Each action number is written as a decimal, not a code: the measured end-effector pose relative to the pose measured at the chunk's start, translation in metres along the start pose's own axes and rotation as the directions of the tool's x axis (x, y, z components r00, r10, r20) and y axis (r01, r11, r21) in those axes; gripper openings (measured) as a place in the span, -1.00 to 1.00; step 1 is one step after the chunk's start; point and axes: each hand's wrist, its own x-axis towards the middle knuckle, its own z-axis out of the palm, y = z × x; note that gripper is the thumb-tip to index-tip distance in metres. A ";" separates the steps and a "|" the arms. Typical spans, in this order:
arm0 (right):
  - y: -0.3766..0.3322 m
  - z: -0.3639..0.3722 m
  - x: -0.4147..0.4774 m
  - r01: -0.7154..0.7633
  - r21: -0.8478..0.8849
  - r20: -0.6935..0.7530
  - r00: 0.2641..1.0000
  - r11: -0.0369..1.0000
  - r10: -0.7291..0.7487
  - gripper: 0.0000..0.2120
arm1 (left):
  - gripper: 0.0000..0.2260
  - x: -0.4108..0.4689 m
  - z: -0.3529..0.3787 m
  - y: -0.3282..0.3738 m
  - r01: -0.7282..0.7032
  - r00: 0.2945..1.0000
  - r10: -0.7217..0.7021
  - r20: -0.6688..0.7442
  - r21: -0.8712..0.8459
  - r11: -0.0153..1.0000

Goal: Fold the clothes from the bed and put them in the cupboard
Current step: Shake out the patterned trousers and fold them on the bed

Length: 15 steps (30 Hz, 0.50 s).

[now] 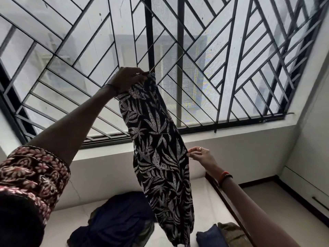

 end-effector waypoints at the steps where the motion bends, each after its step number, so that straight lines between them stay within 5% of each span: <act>1: -0.001 -0.002 0.000 0.003 0.002 0.000 1.000 1.000 -0.003 -0.90 | -0.75 -0.001 0.000 -0.002 0.015 1.000 -0.015 -0.010 0.002 1.000; 8: -0.012 -0.002 -0.014 -0.075 0.188 0.091 0.994 0.979 0.059 -0.94 | -0.71 -0.014 0.018 -0.041 0.258 0.966 -0.259 0.004 0.080 0.963; 15: -0.010 0.001 -0.026 -0.201 0.227 0.125 0.976 0.953 0.177 -0.92 | -0.73 -0.065 0.087 -0.089 0.602 0.794 -0.590 0.146 -0.048 0.797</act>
